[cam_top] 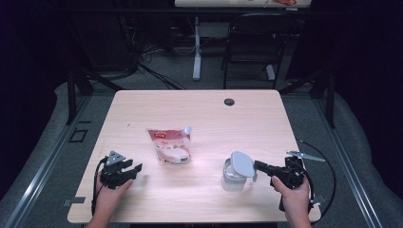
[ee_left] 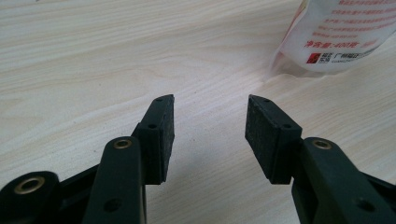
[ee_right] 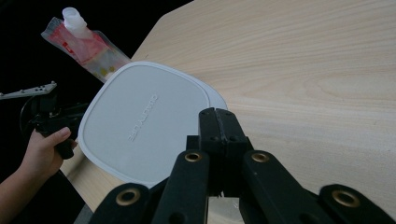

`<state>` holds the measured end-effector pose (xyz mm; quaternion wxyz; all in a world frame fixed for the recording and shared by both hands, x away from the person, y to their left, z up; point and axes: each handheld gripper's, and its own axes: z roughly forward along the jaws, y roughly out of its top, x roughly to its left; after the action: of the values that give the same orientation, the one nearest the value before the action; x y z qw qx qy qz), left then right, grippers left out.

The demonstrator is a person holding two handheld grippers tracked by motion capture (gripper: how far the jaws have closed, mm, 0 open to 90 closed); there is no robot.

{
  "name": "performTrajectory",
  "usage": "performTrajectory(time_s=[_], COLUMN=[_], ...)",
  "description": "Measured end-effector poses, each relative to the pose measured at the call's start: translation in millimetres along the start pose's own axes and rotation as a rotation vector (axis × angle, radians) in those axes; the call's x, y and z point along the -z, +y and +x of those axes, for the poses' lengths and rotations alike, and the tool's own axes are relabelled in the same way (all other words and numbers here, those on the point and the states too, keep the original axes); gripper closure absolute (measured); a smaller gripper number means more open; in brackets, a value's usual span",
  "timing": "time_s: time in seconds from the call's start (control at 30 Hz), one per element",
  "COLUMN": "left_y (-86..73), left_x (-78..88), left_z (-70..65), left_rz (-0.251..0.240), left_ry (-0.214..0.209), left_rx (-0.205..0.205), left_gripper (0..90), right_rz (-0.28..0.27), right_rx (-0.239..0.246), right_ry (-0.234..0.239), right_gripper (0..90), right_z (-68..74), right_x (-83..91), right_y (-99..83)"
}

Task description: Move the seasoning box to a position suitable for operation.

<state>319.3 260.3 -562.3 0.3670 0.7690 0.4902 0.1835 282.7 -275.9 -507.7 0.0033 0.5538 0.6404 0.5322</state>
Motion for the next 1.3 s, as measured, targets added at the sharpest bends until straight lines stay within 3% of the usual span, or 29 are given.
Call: performTrajectory(time_s=[1.3], left_y=[0.1], left_x=[0.8], left_z=[0.1], left_rz=[-0.008], left_ry=[0.001], left_rx=[0.003], left_gripper=[52.6], right_rz=[0.034], right_rx=[-0.009], right_ry=[-0.05], right_gripper=[90.0], right_z=[-8.9], right_x=[-3.2], right_y=[-5.6])
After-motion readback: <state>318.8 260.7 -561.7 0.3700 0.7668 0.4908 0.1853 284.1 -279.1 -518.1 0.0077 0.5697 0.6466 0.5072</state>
